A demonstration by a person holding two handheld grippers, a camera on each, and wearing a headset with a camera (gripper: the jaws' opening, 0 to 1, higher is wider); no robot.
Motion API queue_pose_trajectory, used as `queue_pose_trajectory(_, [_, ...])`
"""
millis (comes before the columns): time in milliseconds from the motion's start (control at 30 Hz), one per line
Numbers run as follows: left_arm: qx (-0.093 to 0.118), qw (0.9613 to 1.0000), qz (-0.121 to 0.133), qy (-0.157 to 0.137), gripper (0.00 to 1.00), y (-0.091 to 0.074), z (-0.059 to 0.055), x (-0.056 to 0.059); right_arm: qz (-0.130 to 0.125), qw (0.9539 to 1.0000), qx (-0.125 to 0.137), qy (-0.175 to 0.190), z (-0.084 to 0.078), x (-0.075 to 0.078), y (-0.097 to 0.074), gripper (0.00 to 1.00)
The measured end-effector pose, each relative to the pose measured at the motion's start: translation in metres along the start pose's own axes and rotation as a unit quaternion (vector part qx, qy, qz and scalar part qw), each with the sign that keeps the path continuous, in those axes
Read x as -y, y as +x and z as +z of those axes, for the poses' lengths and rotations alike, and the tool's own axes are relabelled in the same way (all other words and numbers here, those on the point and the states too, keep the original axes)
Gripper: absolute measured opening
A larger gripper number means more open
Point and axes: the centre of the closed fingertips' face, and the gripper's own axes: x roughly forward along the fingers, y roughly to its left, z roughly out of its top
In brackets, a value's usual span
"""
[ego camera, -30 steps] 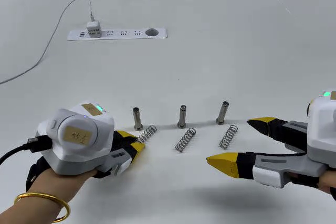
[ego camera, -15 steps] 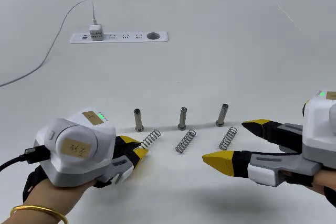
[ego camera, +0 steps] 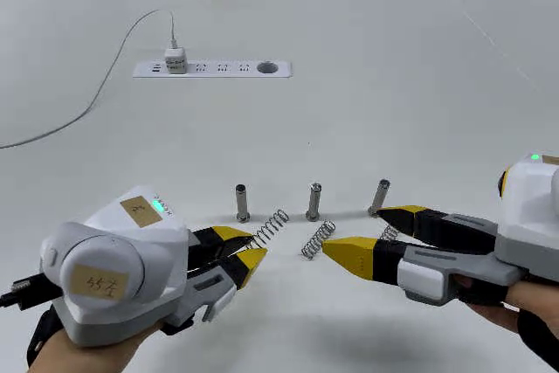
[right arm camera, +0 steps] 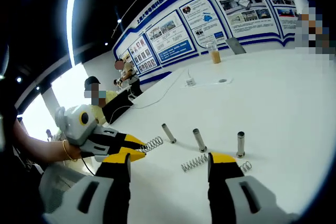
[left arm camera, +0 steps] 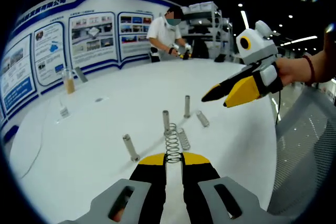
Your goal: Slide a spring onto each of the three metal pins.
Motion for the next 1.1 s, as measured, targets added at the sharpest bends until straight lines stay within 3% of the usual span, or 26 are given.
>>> queue_pose_trajectory(267, [0.029,0.9996,0.003,-0.001,0.1,-0.01,0.015,0.006,0.026,0.9984,0.022,0.046,0.011,-0.014,0.008,0.5])
queue_pose_trajectory(467, [0.053,0.9986,0.003,0.0,0.1,-0.016,0.025,0.009,0.047,0.9946,0.036,0.085,0.017,-0.026,0.015,0.41])
queue_pose_trajectory(733, [0.077,0.997,-0.001,0.005,0.1,-0.02,0.035,0.014,0.064,0.9908,0.042,0.112,0.02,-0.035,0.023,0.31])
queue_pose_trajectory(867, [0.087,0.9962,-0.003,0.006,0.1,-0.022,0.04,0.015,0.081,0.9856,0.048,0.14,0.023,-0.042,0.026,0.28])
queue_pose_trajectory(1100, [0.101,0.9948,-0.009,0.008,0.1,-0.025,0.045,0.019,0.096,0.9819,0.054,0.154,0.026,-0.05,0.029,0.23])
